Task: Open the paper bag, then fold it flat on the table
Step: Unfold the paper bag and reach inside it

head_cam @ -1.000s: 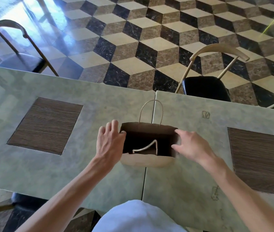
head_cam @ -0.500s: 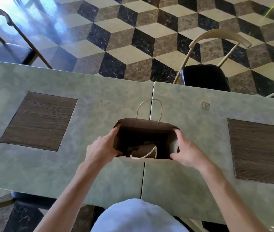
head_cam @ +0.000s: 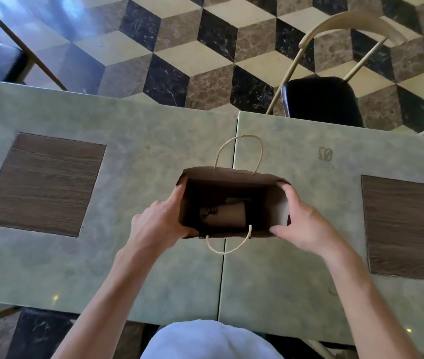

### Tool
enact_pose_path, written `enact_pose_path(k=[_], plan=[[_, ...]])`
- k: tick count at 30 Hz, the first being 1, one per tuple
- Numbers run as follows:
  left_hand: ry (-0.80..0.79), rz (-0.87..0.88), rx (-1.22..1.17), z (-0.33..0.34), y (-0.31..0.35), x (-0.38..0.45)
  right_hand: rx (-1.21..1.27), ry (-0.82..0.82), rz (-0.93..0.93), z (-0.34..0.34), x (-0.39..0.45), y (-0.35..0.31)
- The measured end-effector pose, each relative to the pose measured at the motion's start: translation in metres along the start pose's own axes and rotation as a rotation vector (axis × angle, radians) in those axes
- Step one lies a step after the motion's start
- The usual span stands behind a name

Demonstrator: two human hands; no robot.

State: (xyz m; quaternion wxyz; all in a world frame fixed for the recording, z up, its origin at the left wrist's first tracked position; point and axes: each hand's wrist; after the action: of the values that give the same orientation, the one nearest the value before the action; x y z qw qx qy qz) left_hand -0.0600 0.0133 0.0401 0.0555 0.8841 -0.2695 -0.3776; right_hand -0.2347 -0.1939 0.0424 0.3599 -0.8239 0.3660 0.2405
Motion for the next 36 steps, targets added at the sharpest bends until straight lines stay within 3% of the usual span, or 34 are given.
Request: enact_pose_path(k=[18, 32, 36], plan=[[-0.062, 0.013, -0.101, -0.010, 0.004, 0.025, 0.088, -0.015, 0.036, -0.007, 0.015, -0.002], [-0.077, -0.020, -0.043, -0.014, 0.004, 0.029, 0.153, -0.077, 0.027, -0.011, 0.015, -0.010], [-0.081, 0.012, -0.022, -0.011, 0.009, 0.027, 0.038, -0.059, -0.004, -0.021, 0.007, -0.017]])
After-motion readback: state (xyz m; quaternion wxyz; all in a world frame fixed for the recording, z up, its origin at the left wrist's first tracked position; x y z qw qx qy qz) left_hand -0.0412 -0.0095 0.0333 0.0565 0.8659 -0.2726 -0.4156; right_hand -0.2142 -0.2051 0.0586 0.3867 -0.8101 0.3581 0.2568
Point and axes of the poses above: each hand's wrist, its own x-axis towards the middle knuckle, its own z-axis out of the palm, y = z × x, and after that the axes turned 8 degrees about -y, right-handed
